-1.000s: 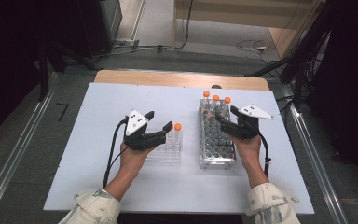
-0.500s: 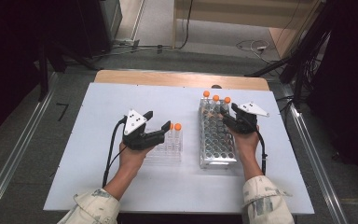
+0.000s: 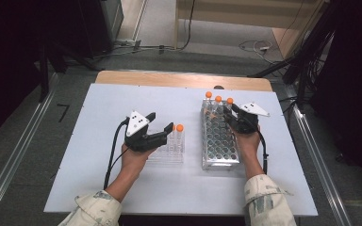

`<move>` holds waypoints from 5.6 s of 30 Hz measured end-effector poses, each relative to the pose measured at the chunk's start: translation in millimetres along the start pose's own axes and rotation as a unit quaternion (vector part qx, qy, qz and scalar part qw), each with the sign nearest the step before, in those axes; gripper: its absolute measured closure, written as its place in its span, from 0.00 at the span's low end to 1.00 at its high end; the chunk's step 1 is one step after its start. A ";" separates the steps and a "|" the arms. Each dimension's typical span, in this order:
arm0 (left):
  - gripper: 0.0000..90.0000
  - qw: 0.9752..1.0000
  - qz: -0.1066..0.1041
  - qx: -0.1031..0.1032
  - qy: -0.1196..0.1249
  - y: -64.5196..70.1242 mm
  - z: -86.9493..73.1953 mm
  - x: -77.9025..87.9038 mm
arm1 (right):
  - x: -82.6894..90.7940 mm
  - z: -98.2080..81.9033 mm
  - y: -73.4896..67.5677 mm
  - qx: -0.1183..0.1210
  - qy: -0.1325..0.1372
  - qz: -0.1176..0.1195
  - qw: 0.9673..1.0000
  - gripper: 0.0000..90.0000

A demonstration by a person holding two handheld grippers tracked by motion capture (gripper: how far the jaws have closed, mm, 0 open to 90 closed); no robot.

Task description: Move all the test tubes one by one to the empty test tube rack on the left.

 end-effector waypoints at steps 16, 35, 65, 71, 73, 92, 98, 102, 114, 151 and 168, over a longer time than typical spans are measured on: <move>0.30 1.000 0.001 0.002 0.002 -1.5 0.4 0.9 | -3.7 5.2 3.5 -0.001 -0.002 0.005 1.000 0.80; 0.31 1.000 0.000 0.005 0.006 -2.4 1.5 2.0 | 19.2 36.0 2.7 0.009 0.042 0.003 0.999 0.80; 0.31 1.000 -0.018 -0.002 0.019 5.3 13.0 10.4 | 72.1 49.2 -68.8 0.054 0.033 0.155 0.986 0.80; 0.31 0.999 -0.028 -0.009 0.018 11.5 15.2 12.6 | 75.1 44.4 -84.1 0.068 0.020 0.179 0.981 0.80; 0.31 0.999 -0.031 -0.013 0.017 13.3 15.5 12.8 | 74.4 39.0 -89.6 0.075 0.011 0.187 0.979 0.80; 0.39 0.994 -0.105 -0.036 0.013 42.9 22.4 19.5 | 89.1 35.0 -130.5 0.108 -0.003 0.252 0.962 0.80; 0.47 0.991 -0.128 -0.044 0.005 49.8 21.8 19.3 | 88.3 33.3 -143.4 0.113 -0.004 0.269 0.956 0.80; 0.53 0.989 -0.144 -0.045 -0.001 51.6 20.6 18.5 | 88.9 32.7 -148.3 0.117 -0.004 0.277 0.954 0.80; 0.74 0.988 -0.147 -0.055 0.001 53.2 21.1 21.0 | 93.0 34.4 -159.8 0.120 0.002 0.294 0.948 0.80; 0.77 0.996 -0.065 -0.051 0.030 -0.5 27.1 14.2 | 88.3 37.3 -131.9 0.094 0.005 0.258 0.961 0.38; 0.77 0.998 -0.061 -0.032 0.012 -10.6 15.3 1.0 | 89.0 37.6 -129.9 0.091 0.009 0.255 0.962 0.40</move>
Point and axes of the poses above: each handheld gripper's, and its own axes: x roughly backward along the jaws, z roughly out of its top, y roughly to its right, the point moved 4 cm from there along -x, roughly forward along the jaws, and after that the axes turned 3 degrees about x, right-handed, at the moved point
